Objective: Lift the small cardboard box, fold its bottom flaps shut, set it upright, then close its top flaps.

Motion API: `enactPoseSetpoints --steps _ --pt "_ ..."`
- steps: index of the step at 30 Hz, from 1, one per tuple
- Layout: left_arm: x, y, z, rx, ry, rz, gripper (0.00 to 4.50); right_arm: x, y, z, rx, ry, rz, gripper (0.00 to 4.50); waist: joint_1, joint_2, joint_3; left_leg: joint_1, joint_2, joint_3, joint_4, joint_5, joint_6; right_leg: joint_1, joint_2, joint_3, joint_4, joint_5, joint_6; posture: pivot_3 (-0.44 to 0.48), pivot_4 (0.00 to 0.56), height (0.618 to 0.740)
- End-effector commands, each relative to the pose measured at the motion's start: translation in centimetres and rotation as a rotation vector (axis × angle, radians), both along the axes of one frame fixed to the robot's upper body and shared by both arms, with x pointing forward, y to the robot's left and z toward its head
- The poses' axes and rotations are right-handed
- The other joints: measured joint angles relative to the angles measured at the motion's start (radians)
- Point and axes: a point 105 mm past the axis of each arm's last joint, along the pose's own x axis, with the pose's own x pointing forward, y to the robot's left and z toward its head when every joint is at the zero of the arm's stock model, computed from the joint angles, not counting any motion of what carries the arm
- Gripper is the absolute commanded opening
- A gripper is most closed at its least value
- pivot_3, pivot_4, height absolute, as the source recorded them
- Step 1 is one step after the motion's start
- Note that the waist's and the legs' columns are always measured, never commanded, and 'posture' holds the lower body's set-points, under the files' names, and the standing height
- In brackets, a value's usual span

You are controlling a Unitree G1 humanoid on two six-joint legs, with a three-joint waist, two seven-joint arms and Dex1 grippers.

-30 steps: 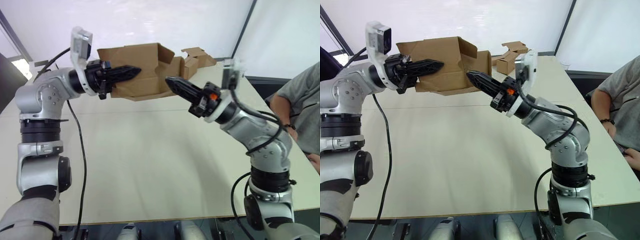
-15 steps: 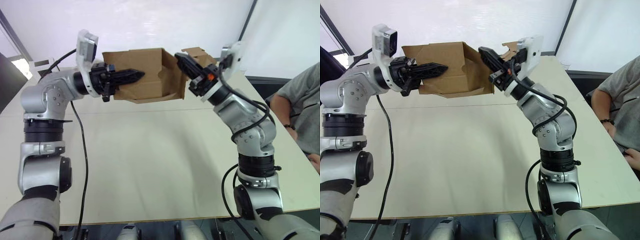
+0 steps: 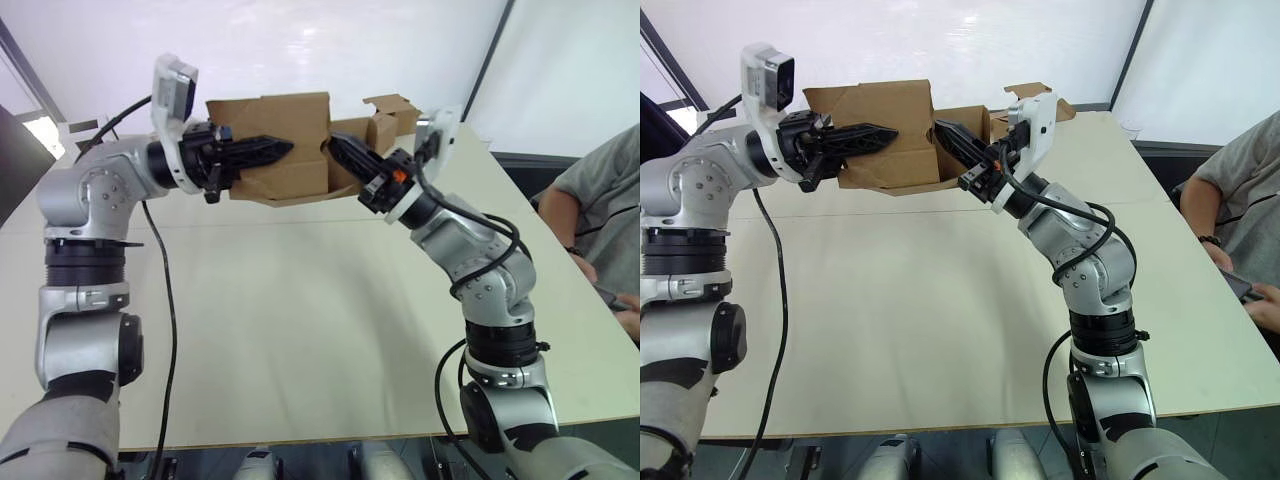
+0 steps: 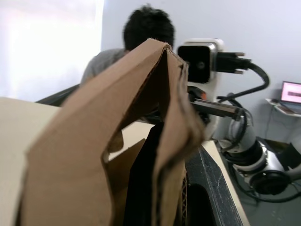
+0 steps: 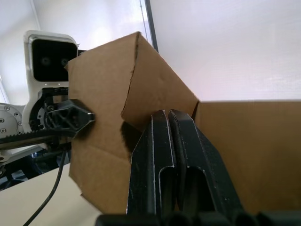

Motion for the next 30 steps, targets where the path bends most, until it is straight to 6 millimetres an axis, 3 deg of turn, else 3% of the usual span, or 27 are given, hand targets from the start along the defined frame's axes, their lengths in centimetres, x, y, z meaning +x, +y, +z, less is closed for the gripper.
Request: enactPoseSetpoints --steps 1,10,16,21,26,30 --pt "-1.3 -0.2 0.5 0.010 -0.029 -0.055 0.00 -1.0 0.8 1.1 0.010 -0.055 0.042 0.05 0.000 0.000 0.000 0.000 0.000 0.000 0.000 0.000 0.000 0.000 0.000 0.000 0.000 0.000 0.000 0.000 0.150 0.740" --pt "-0.8 -0.2 0.3 0.013 -0.038 -0.027 0.00 -1.7 0.7 2.6 0.034 -0.088 0.075 0.05 0.001 0.000 0.000 0.000 0.000 0.000 0.000 0.000 0.000 0.000 0.000 0.000 0.000 0.000 0.000 0.000 0.150 0.740" --pt "-0.1 -0.2 0.4 0.004 -0.059 0.014 0.00 -2.1 0.6 2.3 -0.009 -0.095 0.094 0.05 0.001 0.000 0.000 0.000 0.000 0.000 0.000 0.000 0.000 0.000 0.000 0.000 0.000 0.000 0.000 0.000 0.150 0.740" --pt "0.2 -0.3 0.4 0.001 -0.068 0.020 0.00 -1.6 -2.2 1.9 -0.075 -0.108 0.034 0.05 0.003 0.000 0.000 0.000 0.000 0.000 0.000 0.000 0.001 0.000 0.000 0.000 0.000 0.000 0.000 0.000 0.150 0.740" --pt "0.3 -0.3 0.3 0.004 -0.067 0.019 0.00 -2.5 -5.1 1.3 -0.140 -0.066 0.060 0.05 0.004 0.000 0.000 0.000 0.000 0.000 0.000 -0.002 0.004 0.000 0.000 0.000 -0.001 0.000 0.000 0.000 0.150 0.740" --pt "0.7 -0.2 0.0 0.003 -0.060 0.028 0.00 -2.6 -6.9 -2.0 -0.269 0.033 0.033 0.05 0.002 0.000 0.000 0.000 0.000 0.000 0.000 -0.002 0.004 0.000 0.000 0.000 -0.001 0.000 0.000 0.000 0.150 0.740"
